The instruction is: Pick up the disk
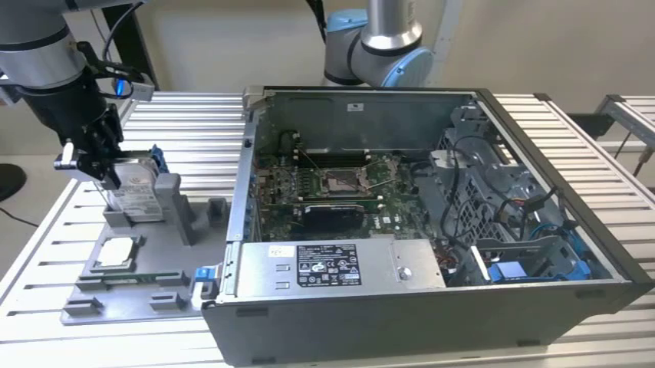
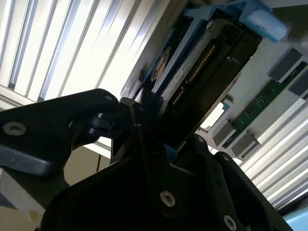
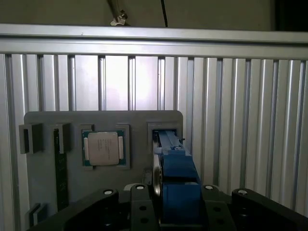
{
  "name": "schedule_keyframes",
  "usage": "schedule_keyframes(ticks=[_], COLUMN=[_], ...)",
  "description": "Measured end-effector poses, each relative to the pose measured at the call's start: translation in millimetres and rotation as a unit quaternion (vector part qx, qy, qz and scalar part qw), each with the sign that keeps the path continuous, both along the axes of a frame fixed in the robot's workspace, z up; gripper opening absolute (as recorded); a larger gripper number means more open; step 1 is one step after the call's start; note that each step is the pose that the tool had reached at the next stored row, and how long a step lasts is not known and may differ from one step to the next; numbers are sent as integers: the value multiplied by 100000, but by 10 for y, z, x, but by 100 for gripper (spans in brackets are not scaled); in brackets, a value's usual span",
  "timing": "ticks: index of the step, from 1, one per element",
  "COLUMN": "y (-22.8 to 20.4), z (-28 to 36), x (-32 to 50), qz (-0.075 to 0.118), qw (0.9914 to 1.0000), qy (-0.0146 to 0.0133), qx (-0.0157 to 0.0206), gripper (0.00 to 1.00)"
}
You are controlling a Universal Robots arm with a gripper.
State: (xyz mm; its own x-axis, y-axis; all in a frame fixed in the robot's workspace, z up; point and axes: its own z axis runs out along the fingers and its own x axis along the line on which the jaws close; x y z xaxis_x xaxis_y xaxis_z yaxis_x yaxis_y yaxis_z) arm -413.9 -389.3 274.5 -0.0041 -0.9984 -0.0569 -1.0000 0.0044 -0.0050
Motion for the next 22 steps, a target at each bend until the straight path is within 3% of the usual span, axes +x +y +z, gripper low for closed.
schedule_keyframes(ticks=[10, 22], y=[-1, -1], z=[59, 35], x=[0, 0], qz=[6, 8], qw=[100000, 100000], qy=[2, -25], qx=[-23, -120], gripper=[0, 0])
